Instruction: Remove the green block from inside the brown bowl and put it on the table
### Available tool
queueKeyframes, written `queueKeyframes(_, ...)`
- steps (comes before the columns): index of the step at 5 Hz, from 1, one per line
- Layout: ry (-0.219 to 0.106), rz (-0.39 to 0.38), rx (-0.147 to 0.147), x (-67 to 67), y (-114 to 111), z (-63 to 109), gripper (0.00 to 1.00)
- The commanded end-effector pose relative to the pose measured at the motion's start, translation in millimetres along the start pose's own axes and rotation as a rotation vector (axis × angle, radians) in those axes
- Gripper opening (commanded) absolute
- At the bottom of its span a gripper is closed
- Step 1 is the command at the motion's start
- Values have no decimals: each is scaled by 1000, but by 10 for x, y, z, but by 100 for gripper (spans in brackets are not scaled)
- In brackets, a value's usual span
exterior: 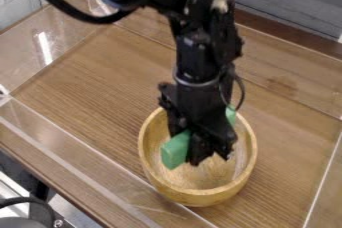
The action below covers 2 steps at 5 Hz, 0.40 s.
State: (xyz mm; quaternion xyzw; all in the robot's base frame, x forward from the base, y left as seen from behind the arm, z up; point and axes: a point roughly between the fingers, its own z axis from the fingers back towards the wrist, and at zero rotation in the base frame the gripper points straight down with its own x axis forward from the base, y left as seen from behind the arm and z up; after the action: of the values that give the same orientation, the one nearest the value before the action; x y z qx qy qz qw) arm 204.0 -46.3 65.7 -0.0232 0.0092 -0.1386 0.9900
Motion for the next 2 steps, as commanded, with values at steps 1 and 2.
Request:
queueKeyframes(1, -72, 20, 18, 113, 50, 195, 0)
queueKeyframes(2, -86, 27, 22, 125, 68, 263, 0)
